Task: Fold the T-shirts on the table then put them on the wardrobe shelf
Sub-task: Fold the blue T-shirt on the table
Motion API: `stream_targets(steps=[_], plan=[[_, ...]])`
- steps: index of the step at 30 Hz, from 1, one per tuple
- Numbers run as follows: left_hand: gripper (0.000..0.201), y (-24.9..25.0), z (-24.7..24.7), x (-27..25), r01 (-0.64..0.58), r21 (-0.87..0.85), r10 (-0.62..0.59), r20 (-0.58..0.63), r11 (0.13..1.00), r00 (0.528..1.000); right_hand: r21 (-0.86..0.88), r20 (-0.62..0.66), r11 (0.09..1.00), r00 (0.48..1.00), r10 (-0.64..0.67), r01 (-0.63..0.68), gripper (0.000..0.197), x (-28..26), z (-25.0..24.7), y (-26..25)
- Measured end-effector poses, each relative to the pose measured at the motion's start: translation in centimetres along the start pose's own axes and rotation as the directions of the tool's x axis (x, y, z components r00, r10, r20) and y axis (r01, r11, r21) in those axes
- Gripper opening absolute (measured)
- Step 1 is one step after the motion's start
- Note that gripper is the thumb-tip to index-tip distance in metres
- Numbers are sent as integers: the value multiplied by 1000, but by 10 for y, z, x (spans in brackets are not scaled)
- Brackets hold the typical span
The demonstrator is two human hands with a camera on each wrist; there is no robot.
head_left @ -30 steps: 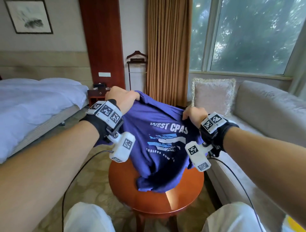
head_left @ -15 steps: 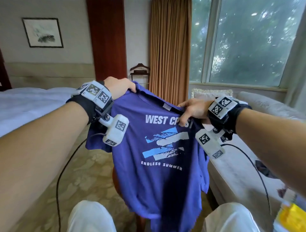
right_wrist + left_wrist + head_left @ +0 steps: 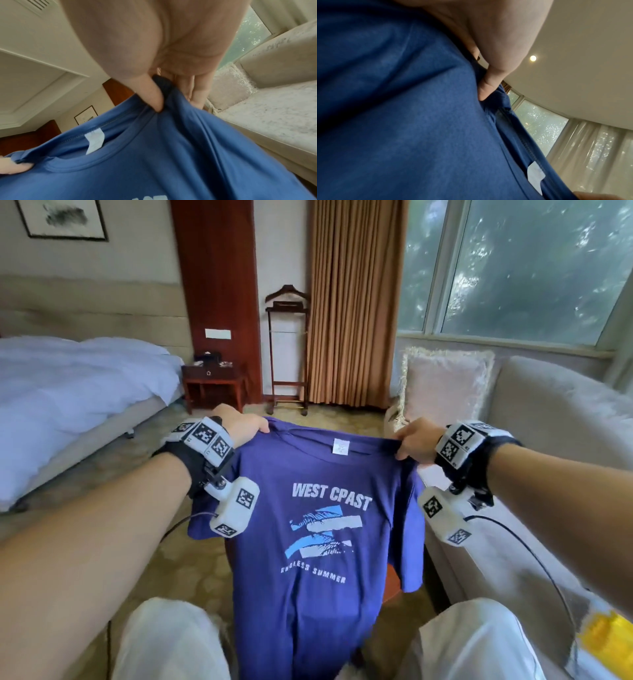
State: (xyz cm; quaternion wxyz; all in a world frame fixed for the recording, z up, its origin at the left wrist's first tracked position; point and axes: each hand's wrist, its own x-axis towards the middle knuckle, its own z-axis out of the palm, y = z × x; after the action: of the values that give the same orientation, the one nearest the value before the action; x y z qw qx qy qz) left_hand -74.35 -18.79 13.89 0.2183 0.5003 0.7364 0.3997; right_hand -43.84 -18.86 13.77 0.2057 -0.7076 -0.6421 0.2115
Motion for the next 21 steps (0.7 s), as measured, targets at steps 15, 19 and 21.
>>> stream_targets(steps=[15, 19, 21], plan=[[69, -81, 110, 119, 149, 282, -161, 22, 948, 987, -43, -257, 989, 959, 124, -139, 29, 150, 116, 57], [70, -105, 143, 149, 208, 363, -238, 41, 908, 970, -80, -167, 979, 971, 173, -188, 30, 186, 147, 71], [67, -120, 159, 162, 245, 383, -290, 62, 891, 955, -105, -122, 972, 973, 196, -209, 28, 203, 163, 78]])
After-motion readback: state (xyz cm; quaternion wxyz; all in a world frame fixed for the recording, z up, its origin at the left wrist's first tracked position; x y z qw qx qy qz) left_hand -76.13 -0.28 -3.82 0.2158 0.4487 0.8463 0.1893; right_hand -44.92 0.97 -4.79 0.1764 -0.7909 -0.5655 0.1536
